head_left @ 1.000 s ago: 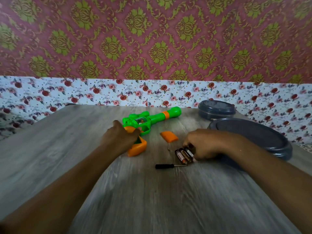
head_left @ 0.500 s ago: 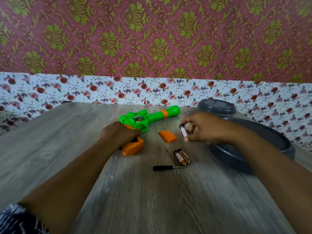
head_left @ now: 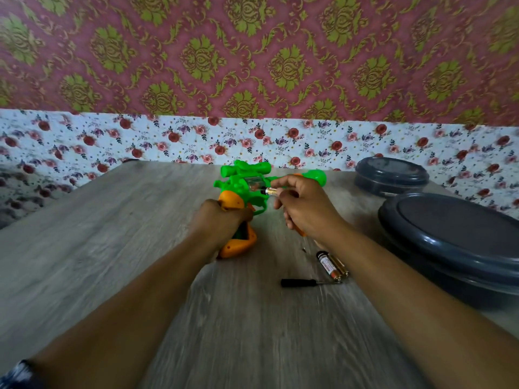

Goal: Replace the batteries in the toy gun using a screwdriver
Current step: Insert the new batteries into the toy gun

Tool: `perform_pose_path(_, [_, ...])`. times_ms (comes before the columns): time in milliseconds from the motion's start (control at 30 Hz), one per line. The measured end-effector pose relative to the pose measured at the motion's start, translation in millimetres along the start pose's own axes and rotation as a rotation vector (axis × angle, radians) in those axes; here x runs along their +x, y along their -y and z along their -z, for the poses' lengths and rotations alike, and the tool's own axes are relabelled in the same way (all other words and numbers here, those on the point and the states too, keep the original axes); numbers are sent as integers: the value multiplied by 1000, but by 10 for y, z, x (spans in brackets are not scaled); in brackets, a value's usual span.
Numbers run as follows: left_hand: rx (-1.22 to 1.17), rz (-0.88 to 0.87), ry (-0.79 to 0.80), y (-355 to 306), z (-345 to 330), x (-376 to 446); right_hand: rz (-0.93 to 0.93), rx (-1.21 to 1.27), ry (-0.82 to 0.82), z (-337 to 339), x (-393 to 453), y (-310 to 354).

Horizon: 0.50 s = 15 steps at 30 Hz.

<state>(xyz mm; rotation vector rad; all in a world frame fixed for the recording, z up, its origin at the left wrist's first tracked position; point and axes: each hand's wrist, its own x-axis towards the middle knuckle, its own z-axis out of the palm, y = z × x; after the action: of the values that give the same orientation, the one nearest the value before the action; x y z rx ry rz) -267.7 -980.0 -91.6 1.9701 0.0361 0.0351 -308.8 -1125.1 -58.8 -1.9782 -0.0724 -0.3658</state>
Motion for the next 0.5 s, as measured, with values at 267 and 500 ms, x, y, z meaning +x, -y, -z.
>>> perform_pose_path(267, [-470, -12, 58, -54, -48, -59, 48, 297, 12, -132, -62, 14])
perform_pose_path(500, [-443, -107, 2, -18, -148, -93, 81, 281, 63, -149, -196, -4])
